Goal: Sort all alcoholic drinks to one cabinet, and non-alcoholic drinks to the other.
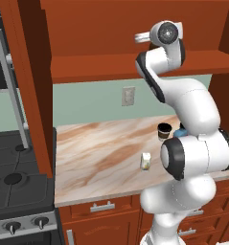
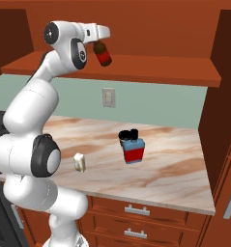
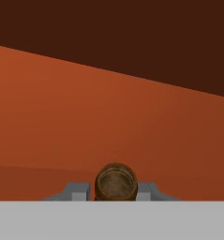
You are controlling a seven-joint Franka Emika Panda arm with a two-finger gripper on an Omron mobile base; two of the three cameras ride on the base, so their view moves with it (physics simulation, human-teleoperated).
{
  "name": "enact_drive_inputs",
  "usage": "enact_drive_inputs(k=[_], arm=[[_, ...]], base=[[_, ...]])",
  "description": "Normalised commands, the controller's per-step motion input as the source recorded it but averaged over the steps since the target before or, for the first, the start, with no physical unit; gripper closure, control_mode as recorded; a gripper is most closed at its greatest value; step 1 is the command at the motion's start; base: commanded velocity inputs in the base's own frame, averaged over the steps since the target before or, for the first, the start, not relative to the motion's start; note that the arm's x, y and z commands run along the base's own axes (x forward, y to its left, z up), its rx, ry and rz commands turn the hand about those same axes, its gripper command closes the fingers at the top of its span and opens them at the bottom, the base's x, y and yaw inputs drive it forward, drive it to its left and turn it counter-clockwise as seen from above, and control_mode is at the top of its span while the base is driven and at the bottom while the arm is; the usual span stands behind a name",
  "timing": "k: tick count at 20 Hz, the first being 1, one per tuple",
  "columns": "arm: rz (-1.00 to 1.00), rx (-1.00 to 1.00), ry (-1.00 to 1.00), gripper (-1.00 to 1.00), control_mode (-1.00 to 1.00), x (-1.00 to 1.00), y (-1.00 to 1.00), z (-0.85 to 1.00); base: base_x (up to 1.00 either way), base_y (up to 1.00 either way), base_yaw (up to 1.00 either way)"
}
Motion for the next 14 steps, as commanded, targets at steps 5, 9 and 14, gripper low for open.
enact_drive_inputs(k=[5, 9, 14], arm=[[-0.01, 0.01, 0.0, 1.0, -1.0, 0.0, -0.1, -0.02], [0.0, 0.01, 0.0, 1.0, -1.0, 0.0, -0.09, -0.02], [0.0, 0.01, 0.0, 1.0, -1.0, 0.0, -0.03, -0.06]], base=[[0.0, 0.0, 0.0], [0.0, 0.0, 0.0], [0.0, 0.0, 0.0]])
